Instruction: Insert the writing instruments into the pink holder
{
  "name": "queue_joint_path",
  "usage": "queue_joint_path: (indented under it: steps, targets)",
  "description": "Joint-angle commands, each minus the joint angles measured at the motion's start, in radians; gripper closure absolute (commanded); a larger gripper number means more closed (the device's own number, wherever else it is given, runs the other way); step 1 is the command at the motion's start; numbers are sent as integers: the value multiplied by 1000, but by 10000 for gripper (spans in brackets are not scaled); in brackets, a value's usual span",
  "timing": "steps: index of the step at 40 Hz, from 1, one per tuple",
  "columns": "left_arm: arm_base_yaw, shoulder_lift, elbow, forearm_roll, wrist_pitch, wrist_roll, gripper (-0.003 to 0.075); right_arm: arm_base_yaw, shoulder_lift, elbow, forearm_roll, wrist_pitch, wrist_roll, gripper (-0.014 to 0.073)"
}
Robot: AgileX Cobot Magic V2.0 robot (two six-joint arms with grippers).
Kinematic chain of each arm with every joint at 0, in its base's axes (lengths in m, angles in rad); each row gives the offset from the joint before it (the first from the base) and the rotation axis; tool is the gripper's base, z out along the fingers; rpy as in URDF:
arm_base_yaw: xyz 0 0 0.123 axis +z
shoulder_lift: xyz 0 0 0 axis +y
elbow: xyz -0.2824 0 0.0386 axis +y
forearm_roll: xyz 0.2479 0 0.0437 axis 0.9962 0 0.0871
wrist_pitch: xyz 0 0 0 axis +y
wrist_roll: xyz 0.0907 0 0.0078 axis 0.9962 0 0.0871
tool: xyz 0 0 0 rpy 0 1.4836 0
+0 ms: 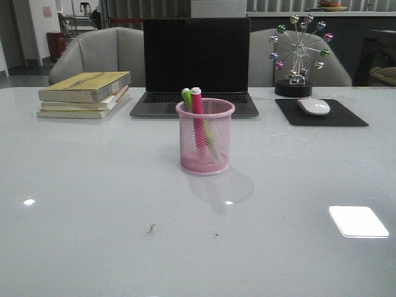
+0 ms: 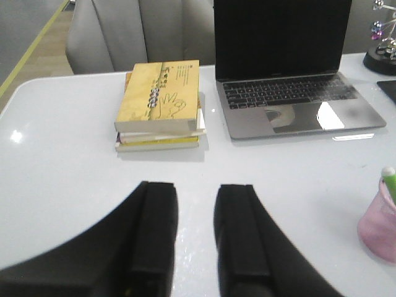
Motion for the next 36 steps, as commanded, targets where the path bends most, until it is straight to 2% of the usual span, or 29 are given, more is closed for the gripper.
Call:
queue_joint_path:
  steps: [1,16,36]
  targets:
    - [3,-84,48,-17,-78,-8,474,-6,-4,-27,2,-68,-7,221]
    - [3,-275,141,-32,3,-10,474,-6,-4,-27,2,-68,-7,221]
    - [3,-288,141,-32,-2,-10,474,-4,-4,-27,2,-68,-7,221]
